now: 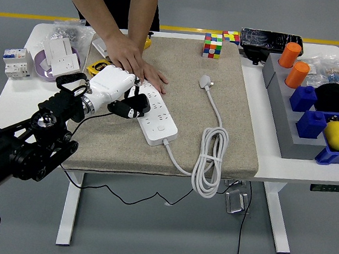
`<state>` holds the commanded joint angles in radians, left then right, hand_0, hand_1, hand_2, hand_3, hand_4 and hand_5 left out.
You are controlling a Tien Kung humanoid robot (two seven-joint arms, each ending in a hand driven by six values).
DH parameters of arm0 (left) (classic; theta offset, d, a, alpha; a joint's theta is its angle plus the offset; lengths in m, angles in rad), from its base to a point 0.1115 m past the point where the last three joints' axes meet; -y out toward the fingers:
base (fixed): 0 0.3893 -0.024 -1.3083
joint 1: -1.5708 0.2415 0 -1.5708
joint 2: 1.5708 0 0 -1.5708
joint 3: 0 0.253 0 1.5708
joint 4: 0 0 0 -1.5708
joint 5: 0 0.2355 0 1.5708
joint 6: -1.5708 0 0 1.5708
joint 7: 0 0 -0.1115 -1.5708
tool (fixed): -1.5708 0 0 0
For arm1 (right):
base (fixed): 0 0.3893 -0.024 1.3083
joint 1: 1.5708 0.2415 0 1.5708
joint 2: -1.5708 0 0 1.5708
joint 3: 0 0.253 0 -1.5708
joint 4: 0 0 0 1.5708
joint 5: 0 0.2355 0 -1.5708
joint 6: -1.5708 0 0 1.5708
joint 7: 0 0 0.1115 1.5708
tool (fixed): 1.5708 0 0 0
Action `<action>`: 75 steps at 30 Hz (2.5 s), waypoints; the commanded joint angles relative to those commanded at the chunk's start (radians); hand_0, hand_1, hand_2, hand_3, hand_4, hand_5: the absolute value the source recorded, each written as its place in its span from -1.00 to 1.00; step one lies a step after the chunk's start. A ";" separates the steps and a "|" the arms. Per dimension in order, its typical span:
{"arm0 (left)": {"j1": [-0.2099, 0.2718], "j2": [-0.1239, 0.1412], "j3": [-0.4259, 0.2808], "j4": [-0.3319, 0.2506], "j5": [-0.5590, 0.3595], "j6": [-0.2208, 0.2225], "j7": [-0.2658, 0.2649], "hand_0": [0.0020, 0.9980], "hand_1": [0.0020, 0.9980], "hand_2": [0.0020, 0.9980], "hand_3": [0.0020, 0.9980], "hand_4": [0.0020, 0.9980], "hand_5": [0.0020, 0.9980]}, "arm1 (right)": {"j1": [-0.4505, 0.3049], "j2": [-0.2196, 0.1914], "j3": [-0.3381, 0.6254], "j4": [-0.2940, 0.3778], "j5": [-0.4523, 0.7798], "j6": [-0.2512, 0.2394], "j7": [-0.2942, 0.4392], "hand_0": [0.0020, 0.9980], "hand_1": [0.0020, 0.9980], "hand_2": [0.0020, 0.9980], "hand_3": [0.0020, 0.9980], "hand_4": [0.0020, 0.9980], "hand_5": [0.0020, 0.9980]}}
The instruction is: Pick up the plug,place it near the board,insert it into the board,press the button
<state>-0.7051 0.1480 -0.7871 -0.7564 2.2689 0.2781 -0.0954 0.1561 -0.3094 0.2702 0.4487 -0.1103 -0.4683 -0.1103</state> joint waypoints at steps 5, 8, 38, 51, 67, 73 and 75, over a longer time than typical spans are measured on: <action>-0.004 -0.005 -0.002 0.023 0.000 0.016 -0.006 -0.25 -0.21 -0.35 -0.30 0.24 -0.59 | -0.001 -0.001 -0.004 0.000 0.001 0.000 0.000 0.79 0.66 0.57 0.61 1.00 1.00; -0.007 -0.005 -0.004 0.035 0.000 0.022 -0.010 -0.25 -0.21 -0.35 -0.30 0.24 -0.59 | -0.002 -0.001 -0.004 0.000 0.001 0.000 0.000 0.79 0.66 0.57 0.61 1.00 1.00; -0.017 -0.011 0.012 0.061 0.000 0.038 -0.018 -0.25 -0.19 -0.34 -0.30 0.23 -0.57 | -0.001 -0.001 -0.004 0.001 0.001 -0.001 0.001 0.80 0.66 0.57 0.61 1.00 1.00; -0.019 -0.010 0.016 0.066 0.000 0.039 -0.018 -0.25 -0.17 -0.34 -0.29 0.23 -0.56 | 0.001 -0.001 0.001 0.001 0.001 -0.001 0.001 0.79 0.66 0.57 0.61 1.00 1.00; -0.018 -0.012 0.031 0.069 0.000 0.041 -0.019 -0.25 -0.16 -0.34 -0.29 0.23 -0.56 | 0.002 -0.001 0.001 0.001 0.002 -0.002 0.002 0.79 0.66 0.57 0.61 1.00 1.00; -0.018 -0.012 0.036 0.071 0.000 0.042 -0.019 -0.25 -0.16 -0.34 -0.28 0.24 -0.56 | 0.002 -0.001 0.001 0.001 0.002 -0.002 0.002 0.79 0.65 0.57 0.61 1.00 1.00; -0.018 -0.012 0.037 0.072 0.000 0.042 -0.019 -0.25 -0.16 -0.34 -0.28 0.24 -0.56 | 0.002 -0.002 0.000 0.001 0.003 -0.002 0.002 0.79 0.65 0.57 0.61 1.00 1.00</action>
<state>-0.7229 0.1361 -0.7501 -0.6839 2.2689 0.3201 -0.1148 0.1577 -0.3110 0.2706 0.4499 -0.1072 -0.4704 -0.1080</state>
